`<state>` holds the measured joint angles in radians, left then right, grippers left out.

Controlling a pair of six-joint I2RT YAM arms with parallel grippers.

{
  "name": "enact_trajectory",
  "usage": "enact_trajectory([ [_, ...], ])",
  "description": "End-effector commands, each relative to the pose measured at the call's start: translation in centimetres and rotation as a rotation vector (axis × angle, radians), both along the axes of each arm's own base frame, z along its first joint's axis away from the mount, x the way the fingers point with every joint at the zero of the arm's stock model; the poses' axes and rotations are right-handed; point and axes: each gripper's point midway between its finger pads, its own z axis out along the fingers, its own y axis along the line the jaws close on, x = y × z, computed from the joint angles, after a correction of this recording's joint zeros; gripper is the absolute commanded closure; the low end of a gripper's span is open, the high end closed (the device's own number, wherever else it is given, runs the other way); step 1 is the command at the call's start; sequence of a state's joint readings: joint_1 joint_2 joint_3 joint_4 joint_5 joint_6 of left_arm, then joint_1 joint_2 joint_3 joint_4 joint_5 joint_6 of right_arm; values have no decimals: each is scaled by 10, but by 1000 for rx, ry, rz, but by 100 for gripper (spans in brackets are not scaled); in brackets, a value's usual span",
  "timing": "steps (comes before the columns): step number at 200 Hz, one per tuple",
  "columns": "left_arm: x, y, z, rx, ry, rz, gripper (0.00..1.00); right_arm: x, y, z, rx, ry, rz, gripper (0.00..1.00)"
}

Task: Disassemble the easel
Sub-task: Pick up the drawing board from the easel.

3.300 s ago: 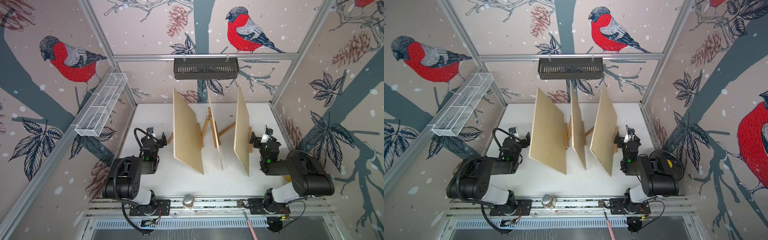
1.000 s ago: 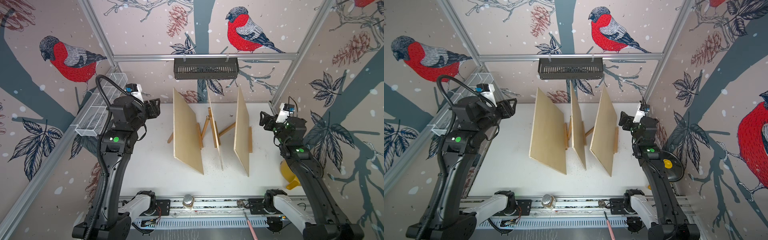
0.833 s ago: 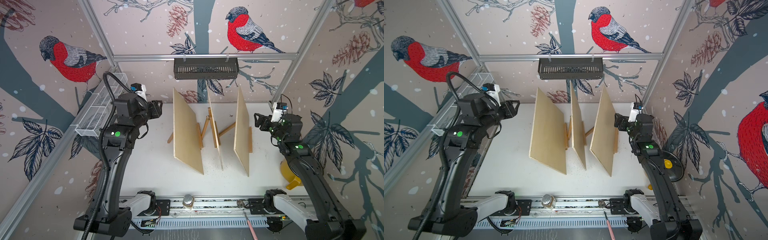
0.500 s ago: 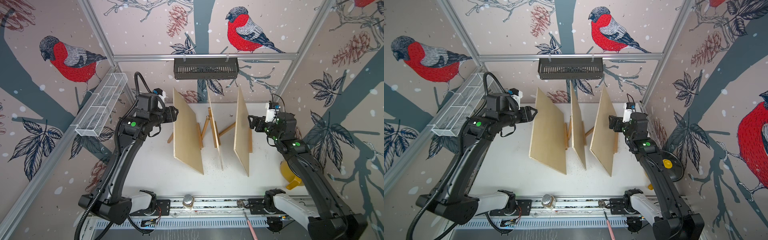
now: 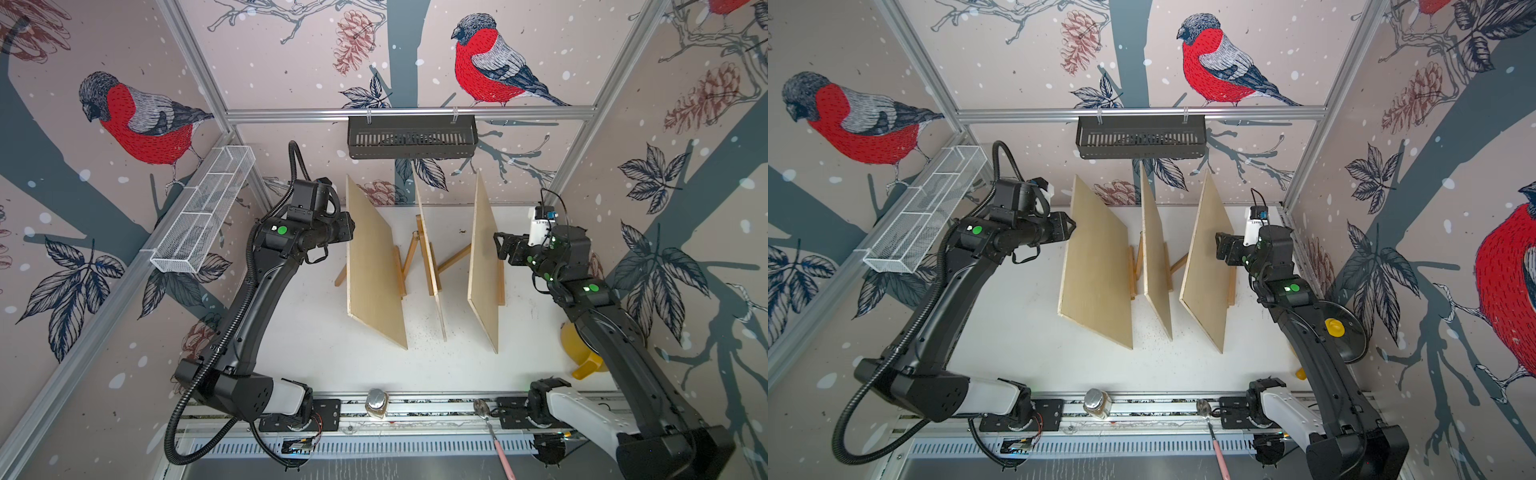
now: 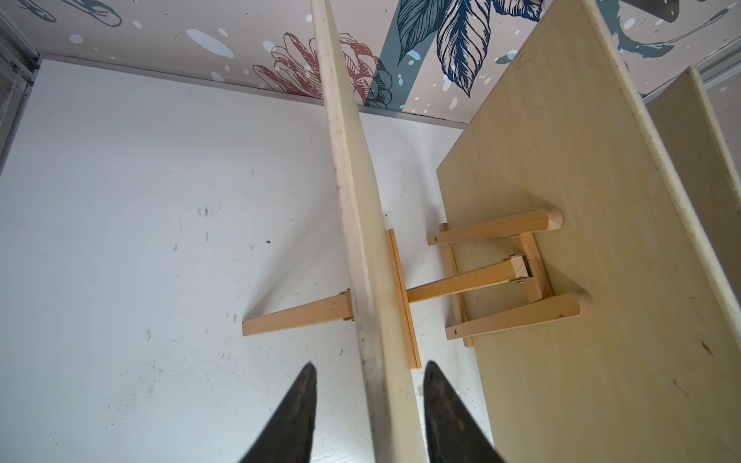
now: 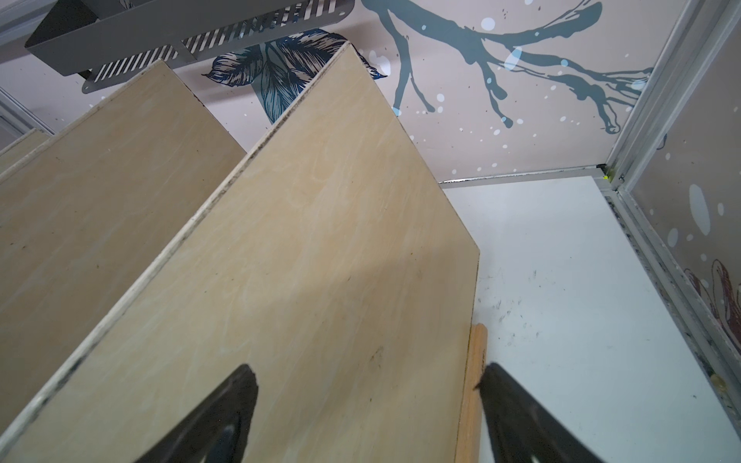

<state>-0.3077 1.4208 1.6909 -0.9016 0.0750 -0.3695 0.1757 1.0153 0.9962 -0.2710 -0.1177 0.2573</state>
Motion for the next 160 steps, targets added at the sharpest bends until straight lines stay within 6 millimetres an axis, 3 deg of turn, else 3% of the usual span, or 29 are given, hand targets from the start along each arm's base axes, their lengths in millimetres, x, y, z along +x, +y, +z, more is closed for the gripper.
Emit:
enact_trajectory([
  [1, -1, -4, -6, -2, 33, -10, 62, 2, 3, 3, 4, -22, 12, 12],
  [76, 8, -11, -33, 26, 107, -18, 65, 6, 4, -11, 4, 2, 15, 11],
  [94, 9, -12, -38, 28, 120, -20, 73, 8, 5, -14, 3, 7, 16, 11],
  [144, 11, -15, -42, 26, 133, -28, 83, 9, 6, -21, -1, 20, 22, 11],
  [150, 11, -15, -42, 26, 134, -27, 92, 10, 6, -22, 0, 20, 21, 11],
  [160, 11, -15, -41, 28, 131, -22, 98, 9, 6, -23, 0, 22, 21, 11],
])
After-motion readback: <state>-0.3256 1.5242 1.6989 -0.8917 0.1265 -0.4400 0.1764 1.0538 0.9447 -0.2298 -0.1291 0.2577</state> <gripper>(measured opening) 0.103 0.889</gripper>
